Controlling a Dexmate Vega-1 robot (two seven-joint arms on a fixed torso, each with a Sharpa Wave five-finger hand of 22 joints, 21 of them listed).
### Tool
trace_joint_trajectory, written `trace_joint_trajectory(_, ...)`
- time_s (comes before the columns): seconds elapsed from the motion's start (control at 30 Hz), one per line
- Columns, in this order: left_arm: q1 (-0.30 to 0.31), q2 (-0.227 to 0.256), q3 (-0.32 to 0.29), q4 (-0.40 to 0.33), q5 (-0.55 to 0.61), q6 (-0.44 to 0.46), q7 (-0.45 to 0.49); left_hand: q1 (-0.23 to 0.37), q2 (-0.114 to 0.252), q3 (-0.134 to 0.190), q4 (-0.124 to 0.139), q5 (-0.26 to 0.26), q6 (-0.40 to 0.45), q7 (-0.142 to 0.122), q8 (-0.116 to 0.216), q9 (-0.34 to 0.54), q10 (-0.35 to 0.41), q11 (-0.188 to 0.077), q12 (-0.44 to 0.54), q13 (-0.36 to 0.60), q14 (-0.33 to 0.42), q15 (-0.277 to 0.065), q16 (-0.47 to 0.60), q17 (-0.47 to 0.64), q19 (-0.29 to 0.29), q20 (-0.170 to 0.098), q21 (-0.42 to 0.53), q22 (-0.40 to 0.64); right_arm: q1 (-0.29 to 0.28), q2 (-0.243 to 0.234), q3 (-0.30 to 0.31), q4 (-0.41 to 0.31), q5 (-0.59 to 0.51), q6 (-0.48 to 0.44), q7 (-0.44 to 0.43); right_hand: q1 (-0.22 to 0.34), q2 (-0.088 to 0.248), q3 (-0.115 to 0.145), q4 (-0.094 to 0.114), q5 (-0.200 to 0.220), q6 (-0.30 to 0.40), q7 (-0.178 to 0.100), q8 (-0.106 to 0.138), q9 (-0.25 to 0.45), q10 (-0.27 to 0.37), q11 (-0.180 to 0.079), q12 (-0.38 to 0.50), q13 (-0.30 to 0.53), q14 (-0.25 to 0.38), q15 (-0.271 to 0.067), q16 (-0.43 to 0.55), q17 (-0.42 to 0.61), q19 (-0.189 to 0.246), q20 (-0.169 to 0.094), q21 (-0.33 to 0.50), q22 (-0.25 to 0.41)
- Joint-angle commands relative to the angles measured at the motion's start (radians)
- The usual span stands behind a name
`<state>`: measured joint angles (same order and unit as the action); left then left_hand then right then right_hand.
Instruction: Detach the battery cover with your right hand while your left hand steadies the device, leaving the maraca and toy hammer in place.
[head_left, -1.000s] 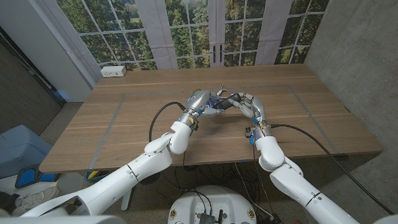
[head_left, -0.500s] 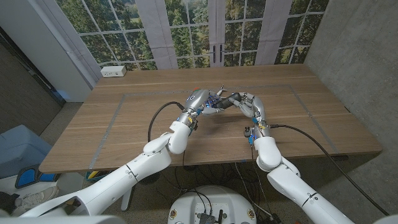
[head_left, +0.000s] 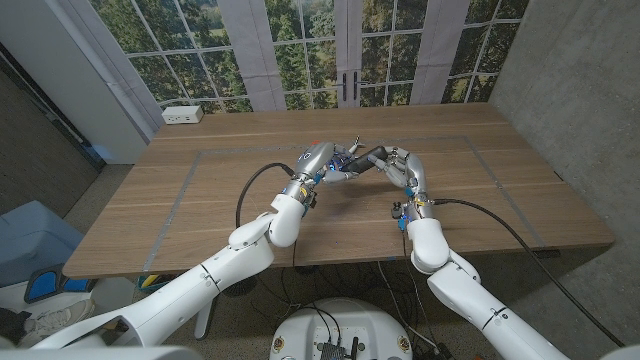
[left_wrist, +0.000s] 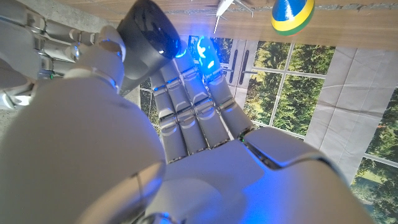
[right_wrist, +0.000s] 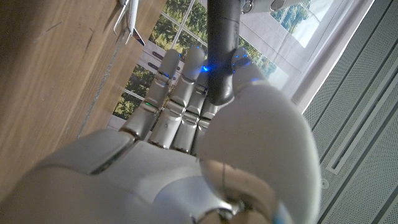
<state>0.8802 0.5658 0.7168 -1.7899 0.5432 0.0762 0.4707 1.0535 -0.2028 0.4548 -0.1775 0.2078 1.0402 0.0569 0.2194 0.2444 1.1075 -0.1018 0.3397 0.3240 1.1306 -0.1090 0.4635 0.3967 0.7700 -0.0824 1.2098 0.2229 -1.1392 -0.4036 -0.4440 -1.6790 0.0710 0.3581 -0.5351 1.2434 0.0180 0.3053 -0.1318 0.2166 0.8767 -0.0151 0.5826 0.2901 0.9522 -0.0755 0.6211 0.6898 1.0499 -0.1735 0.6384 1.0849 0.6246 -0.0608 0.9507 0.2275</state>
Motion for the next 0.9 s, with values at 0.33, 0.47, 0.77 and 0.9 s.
trace_joint_trajectory(0.33, -0.005, -0.009, -0.006, 0.024, -0.015, -0.021, 0.01, 0.256, 0.256, 0.009, 0.0, 0.005, 0.004, 0.001, -0.001, 0.006, 0.033, -0.035, 0.001, 0.002, 0.106, -0.129, 0.003, 0.008, -0.006, -0.114, 0.018, -0.005, 0.027, 0.041, 0.012, 0.076, 0.134, 0.106, 0.082, -0.069, 0.16, 0.049, 0.062, -0.005, -0.018, 0.018, 0.025, 0.068, 0.134, -0.079, 0.04, 0.086, 0.064, -0.045, 0.008, 0.061, -0.02, -0.08, 0.065, -0.007)
trace_joint_trajectory(0.47, -0.006, -0.01, -0.008, 0.029, -0.019, -0.028, 0.013, 0.256, 0.256, 0.009, 0.0, 0.005, 0.004, 0.001, -0.002, 0.007, 0.035, -0.034, 0.0, 0.002, 0.106, -0.129, 0.002, 0.008, -0.007, -0.114, 0.02, -0.006, 0.032, 0.057, 0.015, 0.09, 0.146, 0.122, 0.081, -0.08, 0.167, 0.059, 0.066, -0.008, -0.028, 0.034, 0.031, 0.092, 0.144, -0.081, 0.062, 0.125, 0.074, -0.045, 0.013, 0.089, -0.026, -0.078, 0.086, -0.011)
trace_joint_trajectory(0.77, -0.015, -0.01, -0.011, 0.044, -0.028, -0.042, 0.015, 0.256, 0.256, 0.01, 0.0, 0.005, 0.004, 0.0, -0.003, 0.007, 0.033, -0.035, -0.002, 0.004, 0.106, -0.129, -0.001, 0.008, -0.01, -0.113, 0.027, -0.009, 0.048, 0.078, 0.019, 0.119, 0.176, 0.138, 0.095, -0.149, 0.172, 0.158, 0.111, -0.011, -0.055, 0.068, 0.035, 0.225, 0.152, -0.107, 0.24, 0.459, 0.131, -0.043, 0.115, 0.151, -0.043, -0.07, 0.202, -0.026)
trace_joint_trajectory(0.9, -0.018, -0.01, -0.012, 0.05, -0.033, -0.047, 0.013, 0.256, 0.255, 0.011, 0.0, 0.005, 0.004, 0.001, -0.003, 0.008, 0.035, -0.035, -0.001, 0.005, 0.106, -0.129, -0.001, 0.009, -0.012, -0.113, 0.03, -0.011, 0.057, 0.084, 0.019, 0.136, 0.186, 0.152, 0.106, -0.176, 0.167, 0.189, 0.122, -0.012, -0.063, 0.08, 0.028, 0.262, 0.167, -0.109, 0.316, 0.549, 0.152, -0.043, 0.175, 0.156, -0.043, -0.07, 0.241, -0.029)
